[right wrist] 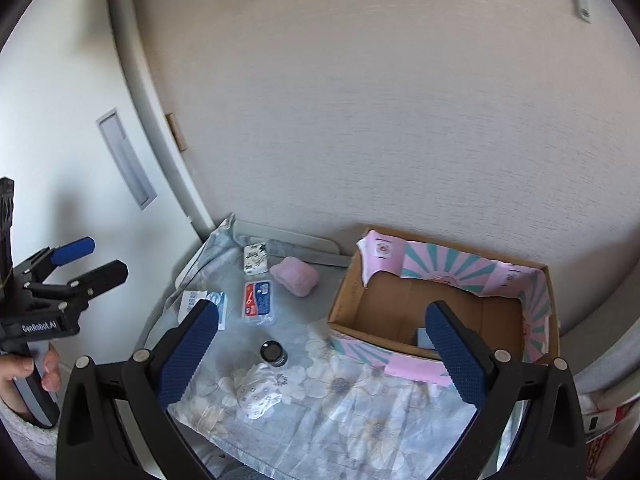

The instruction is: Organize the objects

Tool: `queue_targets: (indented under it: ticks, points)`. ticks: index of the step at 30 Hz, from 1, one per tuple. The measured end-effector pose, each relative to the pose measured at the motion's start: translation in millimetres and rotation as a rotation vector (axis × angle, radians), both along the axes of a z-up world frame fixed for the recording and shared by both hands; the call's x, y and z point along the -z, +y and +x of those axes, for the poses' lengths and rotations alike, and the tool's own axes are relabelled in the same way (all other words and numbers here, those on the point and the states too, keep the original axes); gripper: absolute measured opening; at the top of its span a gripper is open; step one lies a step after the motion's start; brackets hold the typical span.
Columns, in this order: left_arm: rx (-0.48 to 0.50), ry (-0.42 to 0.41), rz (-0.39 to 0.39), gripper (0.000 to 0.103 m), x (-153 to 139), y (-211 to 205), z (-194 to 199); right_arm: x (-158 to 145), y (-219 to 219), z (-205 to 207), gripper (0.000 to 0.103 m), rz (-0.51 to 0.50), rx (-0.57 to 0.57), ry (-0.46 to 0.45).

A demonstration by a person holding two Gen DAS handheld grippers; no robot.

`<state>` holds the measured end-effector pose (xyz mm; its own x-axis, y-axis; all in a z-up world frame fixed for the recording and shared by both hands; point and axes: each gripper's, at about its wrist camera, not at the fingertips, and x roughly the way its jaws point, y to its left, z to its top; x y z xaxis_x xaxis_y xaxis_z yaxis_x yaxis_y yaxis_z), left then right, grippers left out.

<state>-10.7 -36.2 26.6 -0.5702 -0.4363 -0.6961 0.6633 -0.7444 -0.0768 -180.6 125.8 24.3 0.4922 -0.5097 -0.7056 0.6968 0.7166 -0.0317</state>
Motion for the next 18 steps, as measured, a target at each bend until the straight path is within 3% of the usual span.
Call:
queue_targets:
  ticks: [10, 18]
  points:
    - [-0.117, -0.025, 0.054, 0.103, 33.3, -13.9, 52.2, 33.7, 32.2, 32.4, 0.103, -0.01, -0.121, 0.019]
    - [-0.143, -0.063, 0.136, 0.103, 77.9, -20.7, 47.5, 69.7, 45.9, 50.5, 0.103, -0.016, -0.184, 0.066]
